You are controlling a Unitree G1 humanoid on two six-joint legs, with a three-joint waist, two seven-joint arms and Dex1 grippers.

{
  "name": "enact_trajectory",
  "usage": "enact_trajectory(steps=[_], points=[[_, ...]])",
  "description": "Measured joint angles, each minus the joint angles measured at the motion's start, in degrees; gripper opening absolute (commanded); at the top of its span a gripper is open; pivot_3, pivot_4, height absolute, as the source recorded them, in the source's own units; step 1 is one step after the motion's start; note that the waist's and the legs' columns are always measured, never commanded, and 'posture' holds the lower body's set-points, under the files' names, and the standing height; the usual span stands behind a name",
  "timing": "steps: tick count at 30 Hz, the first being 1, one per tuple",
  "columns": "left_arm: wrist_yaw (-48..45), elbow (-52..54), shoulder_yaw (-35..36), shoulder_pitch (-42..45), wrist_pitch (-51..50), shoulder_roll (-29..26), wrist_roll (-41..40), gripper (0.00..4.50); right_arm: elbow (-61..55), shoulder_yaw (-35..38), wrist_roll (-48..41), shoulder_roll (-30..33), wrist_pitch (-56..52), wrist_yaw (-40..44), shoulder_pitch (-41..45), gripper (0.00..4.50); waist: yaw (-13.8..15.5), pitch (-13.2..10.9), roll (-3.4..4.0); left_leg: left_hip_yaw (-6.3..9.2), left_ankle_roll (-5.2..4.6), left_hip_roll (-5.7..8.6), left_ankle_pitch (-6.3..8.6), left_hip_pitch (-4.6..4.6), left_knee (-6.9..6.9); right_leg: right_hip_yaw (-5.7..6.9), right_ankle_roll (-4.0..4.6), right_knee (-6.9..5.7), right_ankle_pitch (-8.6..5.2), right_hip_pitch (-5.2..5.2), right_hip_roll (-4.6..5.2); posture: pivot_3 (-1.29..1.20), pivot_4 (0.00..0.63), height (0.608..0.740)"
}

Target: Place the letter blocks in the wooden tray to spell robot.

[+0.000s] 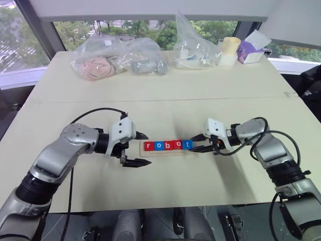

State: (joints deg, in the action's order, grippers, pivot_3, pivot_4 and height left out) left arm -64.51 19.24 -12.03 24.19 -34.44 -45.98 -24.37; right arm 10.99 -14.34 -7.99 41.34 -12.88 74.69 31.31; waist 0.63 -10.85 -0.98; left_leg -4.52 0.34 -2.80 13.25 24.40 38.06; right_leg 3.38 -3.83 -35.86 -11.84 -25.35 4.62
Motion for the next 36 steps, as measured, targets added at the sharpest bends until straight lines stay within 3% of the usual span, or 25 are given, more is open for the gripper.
enact_trajectory(steps=[7, 22, 36], points=[[0.0, 0.0, 0.0, 0.0, 0.0, 0.0, 0.0, 4.50, 0.6, 1.4, -1.6, 0.4, -2.1, 1.7, 2.5, 1.10, 0.0, 0.0, 0.00, 0.00, 0.00, 0.00, 0.00, 0.00, 0.00, 0.00, 0.00, -0.01, 0.00, -0.01, 0.00, 0.00, 0.150, 0.739], [2.1, 1.1, -0.1, -2.2, -0.4, 1.2, 0.0, 4.50, 11.6, -3.5, 5.0, -0.8, 3.6, 7.1, 9.9, 1.10, -0.2, 0.0, 0.00, 0.00, 0.00, 0.00, 0.00, 0.01, 0.00, -0.01, 0.07, -0.04, 0.04, -0.04, -0.01, 0.00, 0.150, 0.739], [3.8, 2.0, 0.0, -2.1, -1.7, 1.3, 0.0, 4.50, 9.3, -4.6, 5.5, -2.7, 2.7, 8.5, 10.1, 1.10, -0.1, 0.0, 0.00, 0.00, 0.00, 0.00, 0.00, 0.01, 0.01, -0.01, 0.07, -0.06, 0.04, -0.04, 0.00, 0.00, 0.150, 0.739]])
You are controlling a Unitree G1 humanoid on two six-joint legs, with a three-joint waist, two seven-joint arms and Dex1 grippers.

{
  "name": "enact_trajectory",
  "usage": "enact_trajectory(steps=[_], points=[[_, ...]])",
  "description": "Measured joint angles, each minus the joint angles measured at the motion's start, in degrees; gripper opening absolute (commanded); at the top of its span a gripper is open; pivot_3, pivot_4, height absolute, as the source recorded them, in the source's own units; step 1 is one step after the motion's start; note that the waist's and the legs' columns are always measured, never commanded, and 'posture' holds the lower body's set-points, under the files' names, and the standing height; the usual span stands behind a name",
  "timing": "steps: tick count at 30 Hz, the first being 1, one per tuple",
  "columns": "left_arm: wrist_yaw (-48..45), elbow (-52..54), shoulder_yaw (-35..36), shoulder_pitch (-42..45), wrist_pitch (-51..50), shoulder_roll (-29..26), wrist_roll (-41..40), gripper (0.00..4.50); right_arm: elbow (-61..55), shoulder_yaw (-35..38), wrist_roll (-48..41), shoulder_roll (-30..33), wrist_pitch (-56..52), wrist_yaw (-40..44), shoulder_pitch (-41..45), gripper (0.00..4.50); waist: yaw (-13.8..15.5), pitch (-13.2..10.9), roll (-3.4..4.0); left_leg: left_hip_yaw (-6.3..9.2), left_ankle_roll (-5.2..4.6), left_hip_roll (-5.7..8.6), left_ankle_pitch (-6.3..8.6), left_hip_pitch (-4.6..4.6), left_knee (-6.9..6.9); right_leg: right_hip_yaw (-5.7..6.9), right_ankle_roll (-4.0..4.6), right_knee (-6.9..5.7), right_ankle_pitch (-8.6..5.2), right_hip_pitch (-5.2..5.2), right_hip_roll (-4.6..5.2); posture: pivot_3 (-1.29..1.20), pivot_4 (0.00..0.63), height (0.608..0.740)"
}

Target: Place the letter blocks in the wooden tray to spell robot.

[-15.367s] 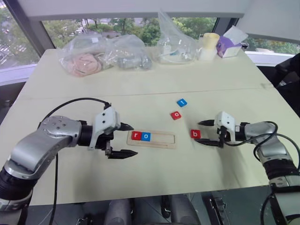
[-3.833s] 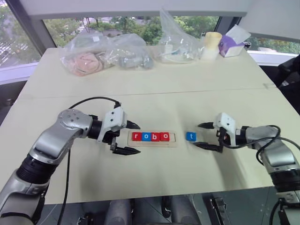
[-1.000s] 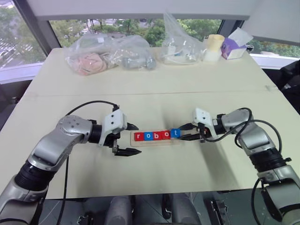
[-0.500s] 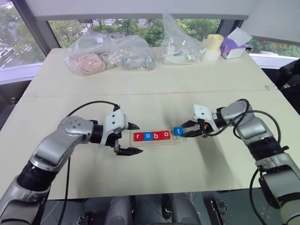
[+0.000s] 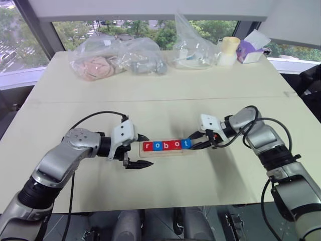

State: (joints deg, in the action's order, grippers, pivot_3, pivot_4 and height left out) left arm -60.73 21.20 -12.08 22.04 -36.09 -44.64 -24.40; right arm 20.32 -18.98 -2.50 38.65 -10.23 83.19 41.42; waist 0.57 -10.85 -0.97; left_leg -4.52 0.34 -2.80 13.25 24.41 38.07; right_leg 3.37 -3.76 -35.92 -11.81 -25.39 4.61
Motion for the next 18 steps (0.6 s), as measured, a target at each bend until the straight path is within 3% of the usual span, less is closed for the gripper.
enact_trajectory(steps=[4, 10, 18], points=[[0.0, 0.0, 0.0, 0.1, 0.0, 0.1, 0.0, 4.50, -0.4, 0.0, 0.0, -0.4, -0.8, -0.2, 0.0, 1.10, 0.0, 0.0, 0.00, 0.00, 0.00, 0.00, 0.00, 0.00, 0.00, 0.00, 0.00, 0.00, 0.00, 0.00, 0.00, 0.00, 0.150, 0.739], [0.4, 0.1, 0.0, 0.2, -0.5, 0.3, 0.0, 4.50, -0.4, 0.2, -0.1, -1.6, -1.4, -2.2, -0.1, 4.13, 0.0, 0.0, 0.00, 0.00, 0.00, 0.00, 0.00, 0.00, 0.00, 0.00, 0.01, -0.01, 0.01, 0.00, 0.00, 0.00, 0.150, 0.739], [2.3, 1.8, -0.1, 0.3, -1.9, 0.8, 0.1, 4.50, -2.9, 6.4, -4.6, -1.8, -5.4, -6.4, 0.6, 4.13, 0.0, 0.0, 0.00, 0.00, 0.00, 0.00, 0.00, 0.00, 0.00, -0.01, 0.04, -0.02, 0.03, 0.00, 0.00, 0.00, 0.150, 0.739]])
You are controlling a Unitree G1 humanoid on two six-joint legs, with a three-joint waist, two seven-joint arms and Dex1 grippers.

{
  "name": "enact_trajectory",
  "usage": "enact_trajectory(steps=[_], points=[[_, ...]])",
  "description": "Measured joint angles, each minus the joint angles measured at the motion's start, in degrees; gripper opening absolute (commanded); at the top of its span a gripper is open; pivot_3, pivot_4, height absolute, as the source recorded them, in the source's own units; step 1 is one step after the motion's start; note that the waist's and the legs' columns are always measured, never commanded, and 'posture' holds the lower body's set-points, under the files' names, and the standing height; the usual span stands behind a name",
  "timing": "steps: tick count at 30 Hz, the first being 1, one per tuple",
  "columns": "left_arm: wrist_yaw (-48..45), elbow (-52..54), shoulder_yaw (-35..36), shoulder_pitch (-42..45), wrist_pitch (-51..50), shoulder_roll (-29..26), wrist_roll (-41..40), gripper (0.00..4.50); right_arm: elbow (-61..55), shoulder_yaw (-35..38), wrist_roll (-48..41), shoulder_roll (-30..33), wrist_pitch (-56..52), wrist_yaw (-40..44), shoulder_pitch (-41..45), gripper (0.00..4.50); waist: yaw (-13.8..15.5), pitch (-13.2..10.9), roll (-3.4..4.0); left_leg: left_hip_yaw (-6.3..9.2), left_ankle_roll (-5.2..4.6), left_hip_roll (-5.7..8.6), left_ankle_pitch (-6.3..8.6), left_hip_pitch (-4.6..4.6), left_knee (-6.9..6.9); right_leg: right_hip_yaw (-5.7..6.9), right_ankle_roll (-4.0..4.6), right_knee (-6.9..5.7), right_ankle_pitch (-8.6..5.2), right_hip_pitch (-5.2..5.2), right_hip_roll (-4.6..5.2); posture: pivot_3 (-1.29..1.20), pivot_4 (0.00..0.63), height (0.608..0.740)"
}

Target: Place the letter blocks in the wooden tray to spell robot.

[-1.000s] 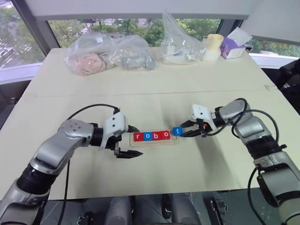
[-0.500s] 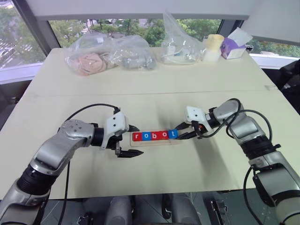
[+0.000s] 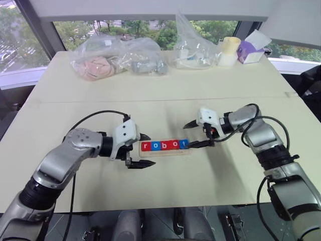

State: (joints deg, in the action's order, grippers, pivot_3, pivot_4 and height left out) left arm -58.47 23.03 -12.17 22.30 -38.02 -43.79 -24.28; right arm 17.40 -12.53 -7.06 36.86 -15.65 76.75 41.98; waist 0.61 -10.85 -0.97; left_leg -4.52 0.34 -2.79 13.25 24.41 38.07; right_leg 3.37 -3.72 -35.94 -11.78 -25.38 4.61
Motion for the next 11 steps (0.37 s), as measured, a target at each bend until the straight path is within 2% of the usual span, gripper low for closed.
enact_trajectory(steps=[5, 8, 11], points=[[1.6, -1.1, 3.2, 0.4, -1.6, 0.5, -1.7, 4.50, -5.7, 7.7, -4.2, 2.0, -6.7, -5.4, -2.7, 4.13, 0.3, 0.0, 0.00, 0.04, 0.00, 0.00, 0.00, 0.04, 0.00, 0.01, -0.01, 0.02, -0.01, 0.00, 0.01, 0.00, 0.150, 0.739], [2.8, -1.5, 9.9, -0.3, -6.3, 0.6, -7.0, 4.50, -15.6, 13.0, -8.7, 5.4, -15.0, -7.6, -12.9, 4.13, 0.3, 0.0, -0.01, 0.06, -0.02, 0.03, 0.02, 0.07, -0.04, 0.01, -0.09, 0.06, -0.07, 0.01, 0.07, 0.00, 0.150, 0.739], [3.6, -1.3, 15.1, -6.5, -6.8, -1.3, -8.4, 4.50, -27.4, 18.0, -13.5, 6.9, -23.5, -11.1, -25.8, 4.13, -0.3, 0.0, 0.01, 0.03, -0.10, -0.02, 0.09, 0.01, -0.09, -0.05, -0.11, 0.05, -0.09, -0.05, 0.08, 0.00, 0.150, 0.739]])
